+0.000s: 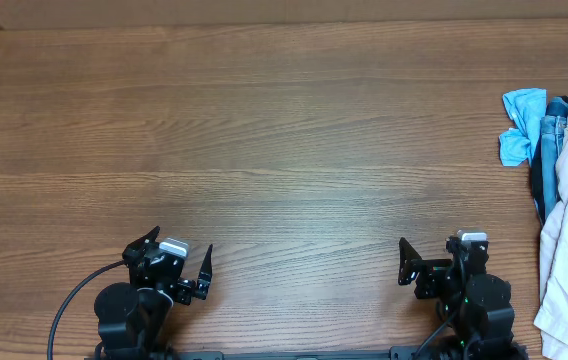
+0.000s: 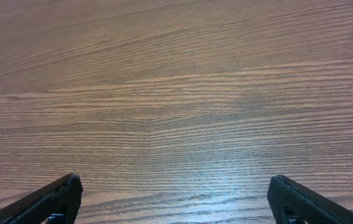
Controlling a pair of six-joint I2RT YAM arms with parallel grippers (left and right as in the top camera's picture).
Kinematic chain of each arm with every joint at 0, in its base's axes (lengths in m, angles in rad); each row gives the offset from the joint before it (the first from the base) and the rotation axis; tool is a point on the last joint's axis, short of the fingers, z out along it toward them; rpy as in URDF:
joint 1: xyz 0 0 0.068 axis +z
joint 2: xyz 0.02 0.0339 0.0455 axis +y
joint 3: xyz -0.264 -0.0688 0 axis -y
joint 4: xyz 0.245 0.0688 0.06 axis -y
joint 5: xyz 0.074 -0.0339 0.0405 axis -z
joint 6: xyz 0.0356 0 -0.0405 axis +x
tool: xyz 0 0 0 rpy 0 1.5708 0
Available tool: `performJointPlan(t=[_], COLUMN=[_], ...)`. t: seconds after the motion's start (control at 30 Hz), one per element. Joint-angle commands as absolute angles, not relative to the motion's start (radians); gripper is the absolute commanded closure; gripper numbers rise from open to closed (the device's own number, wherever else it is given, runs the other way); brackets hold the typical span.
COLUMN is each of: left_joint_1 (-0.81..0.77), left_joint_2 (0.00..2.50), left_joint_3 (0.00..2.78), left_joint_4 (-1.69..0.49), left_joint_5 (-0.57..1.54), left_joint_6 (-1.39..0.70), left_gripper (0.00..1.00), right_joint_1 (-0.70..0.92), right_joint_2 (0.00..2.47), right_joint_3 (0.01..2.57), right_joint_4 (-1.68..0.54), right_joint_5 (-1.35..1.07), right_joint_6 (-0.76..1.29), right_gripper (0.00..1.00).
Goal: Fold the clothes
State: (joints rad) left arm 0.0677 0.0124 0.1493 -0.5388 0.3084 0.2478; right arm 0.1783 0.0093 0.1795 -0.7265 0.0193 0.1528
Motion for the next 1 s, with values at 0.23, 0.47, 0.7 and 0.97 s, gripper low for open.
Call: performJointPlan(t=[0.23,0.47,0.7,0.97], left_joint_1=[0.073,0.073,0.073,0.073], left_joint_2=[0.009,0.009,0.009,0.009], left_joint_3=[0.15,0.15,0.15,0.199], left_joint_4=[-0.545,-0.524,-0.543,-0.517], left_joint_5=[0.33,0.347,0.436,0.476], left_joint_6=[0.274,0.269,0.085,-0.234], left_gripper=[0.0,0.0,0.0,0.0], right_joint_1=[0.182,0.182,0.182,0.182], right_joint_2=[0.006,0.006,0.006,0.006], right_joint_3=[0.163,0.163,0.163,0.174], right_joint_4=[-0.728,-0.685,-0.591,-0.569], right_joint_5=[0.036,0.02,-0.125,-0.293], right_joint_6=[0.149,0.15,0.157,0.316], right_gripper=[0.0,0.0,0.0,0.0])
